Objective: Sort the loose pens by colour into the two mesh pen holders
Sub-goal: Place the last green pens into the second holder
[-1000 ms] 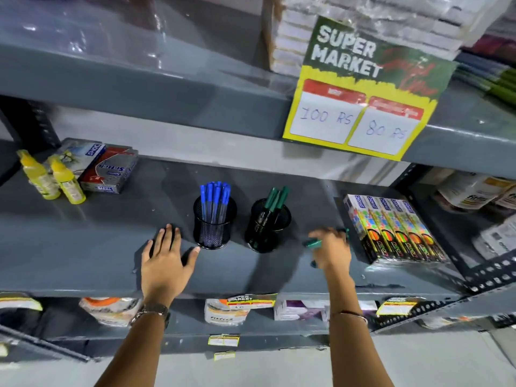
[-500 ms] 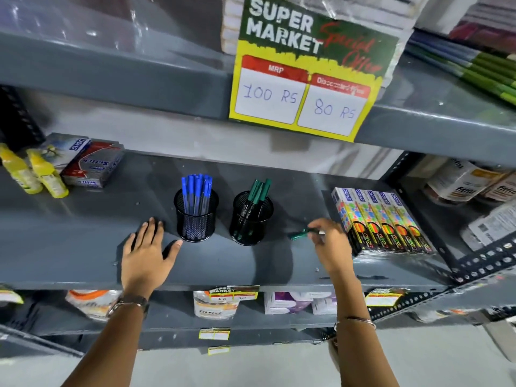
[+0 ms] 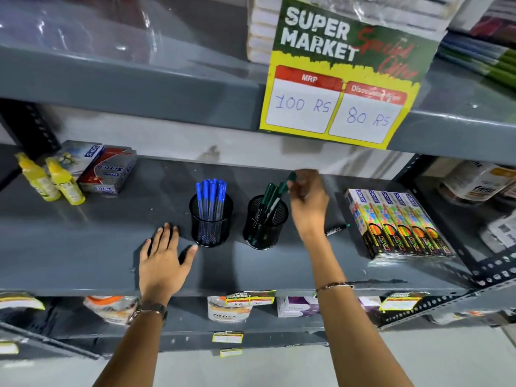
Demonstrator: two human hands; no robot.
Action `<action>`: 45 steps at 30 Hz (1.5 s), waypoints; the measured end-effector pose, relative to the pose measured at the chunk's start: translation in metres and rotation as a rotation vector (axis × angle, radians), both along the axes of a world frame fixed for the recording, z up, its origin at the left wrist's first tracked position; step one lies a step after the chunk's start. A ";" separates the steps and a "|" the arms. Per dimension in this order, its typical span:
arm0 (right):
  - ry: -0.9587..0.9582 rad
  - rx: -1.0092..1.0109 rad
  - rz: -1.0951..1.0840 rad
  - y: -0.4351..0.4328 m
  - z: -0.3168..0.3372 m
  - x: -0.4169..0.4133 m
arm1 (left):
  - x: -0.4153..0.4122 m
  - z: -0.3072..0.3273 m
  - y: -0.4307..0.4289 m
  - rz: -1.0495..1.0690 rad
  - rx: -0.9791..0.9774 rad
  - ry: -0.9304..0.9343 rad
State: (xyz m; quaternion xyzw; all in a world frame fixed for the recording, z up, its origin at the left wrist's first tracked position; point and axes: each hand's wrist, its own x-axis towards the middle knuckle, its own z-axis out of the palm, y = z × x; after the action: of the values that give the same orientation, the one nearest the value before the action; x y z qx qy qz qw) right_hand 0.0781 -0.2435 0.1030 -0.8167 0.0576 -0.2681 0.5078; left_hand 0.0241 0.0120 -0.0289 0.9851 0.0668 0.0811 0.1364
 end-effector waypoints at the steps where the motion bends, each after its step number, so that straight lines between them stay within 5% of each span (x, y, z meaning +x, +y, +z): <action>1: 0.057 -0.058 -0.018 0.001 -0.012 0.000 | -0.001 0.000 -0.001 0.000 -0.001 -0.001; 9: 0.144 -0.323 -0.058 -0.006 -0.037 0.003 | 0.002 -0.002 0.000 -0.008 0.004 0.024; 14: 0.150 -0.211 -0.111 -0.053 -0.048 -0.006 | 0.003 -0.003 0.000 -0.007 -0.013 0.042; 18: 0.609 -0.696 0.066 -0.091 -0.073 -0.017 | 0.003 -0.003 0.000 0.004 -0.004 0.033; 21: 0.638 -0.815 0.172 -0.094 -0.089 -0.023 | 0.002 -0.003 0.000 0.012 0.006 0.023; 26: 0.330 -0.744 0.078 -0.088 -0.077 -0.026 | 0.002 -0.001 -0.002 0.017 0.013 0.020; 30: -0.063 -0.359 -0.214 -0.071 -0.020 -0.022 | 0.000 0.003 -0.002 0.012 0.001 0.023; 34: -0.392 0.052 -0.216 -0.047 0.039 -0.010 | -0.002 0.004 -0.003 0.005 -0.019 0.015; 37: -0.341 0.027 -0.105 -0.026 0.047 0.000 | -0.002 0.005 -0.003 -0.001 -0.024 0.008; 41: -0.039 -0.195 0.081 -0.009 0.012 0.007 | -0.002 0.005 -0.003 -0.001 -0.016 -0.006; 45: 0.102 -0.323 0.001 -0.002 -0.017 0.007 | 0.000 0.002 -0.001 0.010 -0.008 -0.001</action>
State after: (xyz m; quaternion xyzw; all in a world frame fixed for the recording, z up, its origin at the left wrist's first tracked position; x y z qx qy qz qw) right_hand 0.0853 -0.2460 0.0864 -0.9001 0.0391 -0.2319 0.3667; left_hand 0.0237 0.0108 -0.0268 0.9841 0.0718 0.0819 0.1402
